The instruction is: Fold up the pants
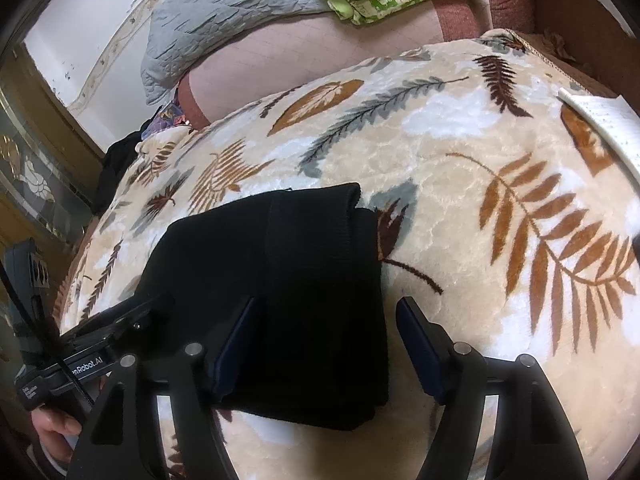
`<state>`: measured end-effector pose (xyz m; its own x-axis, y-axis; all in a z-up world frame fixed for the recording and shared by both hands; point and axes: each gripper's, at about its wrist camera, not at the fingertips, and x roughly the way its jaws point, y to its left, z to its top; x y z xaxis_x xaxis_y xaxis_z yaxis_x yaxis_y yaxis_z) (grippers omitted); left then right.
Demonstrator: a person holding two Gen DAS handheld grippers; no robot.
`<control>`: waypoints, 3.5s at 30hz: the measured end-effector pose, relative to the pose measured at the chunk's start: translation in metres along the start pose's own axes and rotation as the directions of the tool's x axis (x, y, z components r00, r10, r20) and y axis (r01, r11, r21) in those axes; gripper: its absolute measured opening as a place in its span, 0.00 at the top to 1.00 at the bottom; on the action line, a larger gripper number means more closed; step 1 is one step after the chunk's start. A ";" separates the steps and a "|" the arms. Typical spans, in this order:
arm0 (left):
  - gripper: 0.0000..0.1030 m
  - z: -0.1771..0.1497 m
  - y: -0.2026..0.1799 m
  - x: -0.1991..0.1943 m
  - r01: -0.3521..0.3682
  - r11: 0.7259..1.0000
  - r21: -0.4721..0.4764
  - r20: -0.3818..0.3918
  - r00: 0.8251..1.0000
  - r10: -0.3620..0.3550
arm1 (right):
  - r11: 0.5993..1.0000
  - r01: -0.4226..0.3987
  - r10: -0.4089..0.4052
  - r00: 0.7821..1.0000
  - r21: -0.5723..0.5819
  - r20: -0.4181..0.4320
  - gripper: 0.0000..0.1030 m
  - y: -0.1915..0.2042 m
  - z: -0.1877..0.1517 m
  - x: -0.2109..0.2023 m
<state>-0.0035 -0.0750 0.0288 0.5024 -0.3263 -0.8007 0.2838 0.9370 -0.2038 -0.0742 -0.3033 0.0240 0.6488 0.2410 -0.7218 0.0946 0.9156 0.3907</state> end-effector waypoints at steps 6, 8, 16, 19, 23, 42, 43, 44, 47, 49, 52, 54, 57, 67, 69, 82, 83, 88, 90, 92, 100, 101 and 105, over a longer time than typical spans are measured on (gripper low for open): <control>0.09 0.002 0.001 0.006 0.015 1.000 -0.013 -0.016 1.000 -0.015 | 1.000 -0.012 0.012 1.000 0.000 -0.005 0.25 -0.004 0.002 0.005; 0.08 0.003 0.000 0.006 0.014 1.000 -0.006 -0.014 1.000 -0.014 | 1.000 -0.021 0.021 1.000 0.011 -0.009 0.24 -0.007 0.003 0.008; 0.03 0.003 0.004 0.011 0.025 0.999 -0.029 -0.016 1.000 -0.025 | 0.998 -0.057 0.057 0.998 0.030 -0.020 0.23 -0.008 0.004 0.016; 0.02 0.003 0.004 0.013 0.032 0.999 -0.037 -0.018 0.999 -0.033 | 0.998 -0.057 0.058 0.998 0.028 -0.024 0.22 -0.008 0.005 0.018; 0.01 0.004 0.004 0.014 0.034 0.999 -0.040 -0.018 0.999 -0.035 | 0.998 -0.059 0.060 0.998 0.031 -0.025 0.21 -0.008 0.006 0.020; 0.00 0.003 0.009 0.022 0.067 0.994 -0.081 -0.016 0.997 -0.069 | 0.997 -0.073 0.073 0.997 0.030 -0.016 0.17 -0.008 0.007 0.025; 0.00 0.003 0.009 0.023 0.070 0.994 -0.082 -0.014 0.997 -0.071 | 0.996 -0.079 0.079 0.997 0.030 -0.013 0.17 -0.008 0.007 0.026; 0.00 0.003 0.009 0.023 0.071 0.994 -0.082 -0.011 0.997 -0.073 | 0.996 -0.083 0.083 0.996 0.027 -0.010 0.17 -0.008 0.007 0.027; 0.00 0.003 0.009 0.024 0.073 0.994 -0.080 -0.005 0.997 -0.073 | 0.996 -0.088 0.088 0.996 0.011 -0.009 0.19 -0.006 0.006 0.030; 0.00 0.002 0.006 0.024 0.064 0.996 -0.068 -0.008 0.998 -0.064 | 0.996 -0.092 0.092 0.996 0.003 -0.005 0.37 -0.003 0.006 0.028; 0.12 0.002 0.003 0.022 0.080 0.995 -0.058 -0.008 0.997 -0.081 | 0.997 -0.068 0.069 0.998 -0.030 0.007 0.49 0.002 0.006 0.023; 0.31 0.000 -0.003 0.017 0.115 0.992 -0.045 -0.003 0.993 -0.115 | 0.997 -0.059 0.060 0.998 -0.044 0.021 0.56 0.005 0.006 0.019; 0.44 -0.002 -0.012 0.010 0.083 0.997 0.000 0.020 0.996 -0.082 | 0.997 -0.031 0.035 0.998 -0.066 0.051 0.64 0.013 0.006 0.011; 0.65 0.006 -0.009 -0.021 0.083 0.997 0.007 0.057 0.995 -0.083 | 0.991 -0.021 0.036 0.993 -0.132 0.116 0.66 0.044 0.012 -0.020; 0.65 0.009 -0.004 -0.031 0.077 0.997 0.006 0.074 0.994 -0.078 | 0.989 -0.030 0.048 0.991 -0.142 0.125 0.66 0.051 0.014 -0.023; 0.65 0.040 0.058 -0.070 -0.030 0.999 -0.029 0.149 0.988 0.034 | 0.966 -0.121 0.151 0.981 -0.227 0.118 0.66 0.132 0.042 -0.002; 0.65 0.042 0.062 -0.070 -0.036 0.999 -0.034 0.151 0.988 0.041 | 0.964 -0.127 0.157 0.981 -0.233 0.115 0.66 0.139 0.045 0.002; 0.65 0.054 0.090 -0.069 -0.071 0.996 -0.052 0.158 0.984 0.078 | 0.958 -0.154 0.183 0.978 -0.241 0.104 0.66 0.166 0.055 0.026; 0.65 0.058 0.099 -0.063 -0.080 0.995 -0.056 0.154 0.984 0.087 | 0.958 -0.158 0.185 0.978 -0.240 0.096 0.66 0.173 0.059 0.036; 0.65 0.061 0.107 -0.056 -0.083 0.995 -0.061 0.146 0.985 0.091 | 0.958 -0.161 0.185 0.979 -0.236 0.084 0.66 0.178 0.063 0.049; 0.53 0.051 0.146 0.001 -0.086 0.989 -0.121 0.036 0.995 0.091 | 0.972 -0.133 0.125 0.991 -0.195 -0.050 0.57 0.167 0.059 0.125; 0.48 0.048 0.150 0.000 -0.069 0.989 -0.133 0.058 0.995 0.078 | 0.974 -0.121 0.113 0.992 -0.190 -0.051 0.53 0.163 0.058 0.130; 0.42 0.048 0.152 -0.011 -0.083 0.987 -0.140 0.054 0.994 0.091 | 0.975 -0.125 0.122 0.992 -0.182 -0.027 0.50 0.154 0.059 0.116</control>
<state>0.0730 0.0648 0.0334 0.5694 -0.2456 -0.7845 0.1241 0.9691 -0.2134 0.0603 -0.1537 0.0342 0.6352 0.3592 -0.6838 -0.1257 0.9216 0.3673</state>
